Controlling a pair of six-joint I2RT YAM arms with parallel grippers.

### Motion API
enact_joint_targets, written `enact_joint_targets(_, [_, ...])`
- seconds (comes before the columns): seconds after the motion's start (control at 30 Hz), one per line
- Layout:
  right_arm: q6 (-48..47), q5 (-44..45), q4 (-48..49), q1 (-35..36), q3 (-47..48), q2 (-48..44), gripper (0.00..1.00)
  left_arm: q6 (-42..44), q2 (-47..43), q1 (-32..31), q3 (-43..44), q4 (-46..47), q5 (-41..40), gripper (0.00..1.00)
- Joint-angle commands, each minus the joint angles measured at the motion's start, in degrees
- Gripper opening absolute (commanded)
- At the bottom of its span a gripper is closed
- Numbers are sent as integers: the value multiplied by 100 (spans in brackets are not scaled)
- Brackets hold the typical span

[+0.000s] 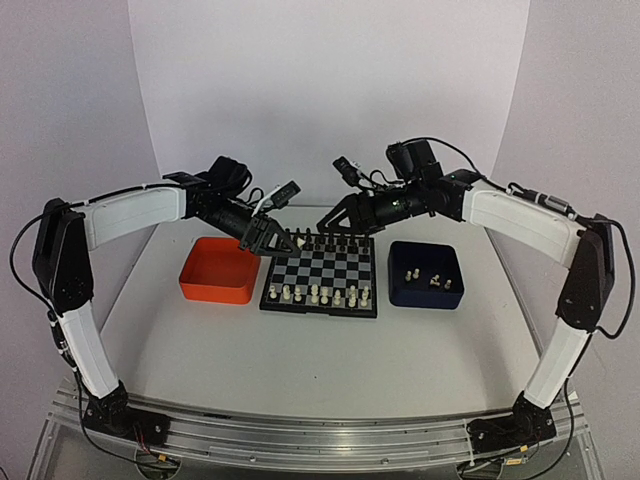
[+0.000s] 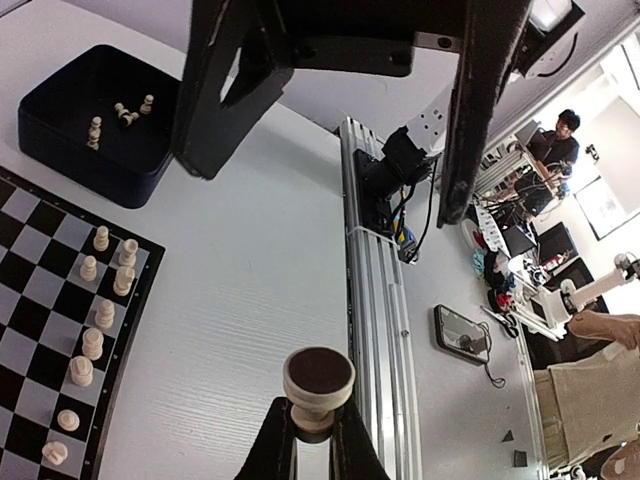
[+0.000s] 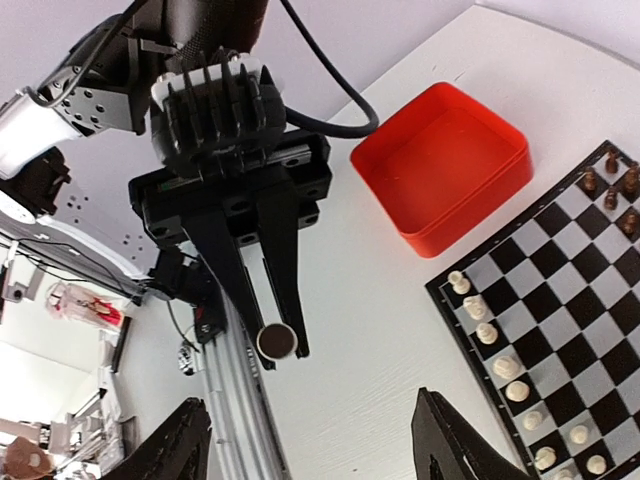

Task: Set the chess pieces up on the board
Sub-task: Place the chess piece on the chessboard.

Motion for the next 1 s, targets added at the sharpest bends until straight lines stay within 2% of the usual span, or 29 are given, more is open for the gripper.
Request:
enact_joint_targets(0.0, [570,-954,246,13,386,234,63,520,-120,-77,350,-104,175,0])
enact_joint_targets(0.33, [953,-763,261,47,505,613,52,124,149,-123,672,-31,-100,0])
enact_joint_targets(0.77, [1315,-685,391,113,542,709,43,-31,437,-208,908,-174,-441,0])
enact_joint_targets(0.97, [1398,-573,391,140,573,806,34,-60,511,-244,1049,-226,-536,0])
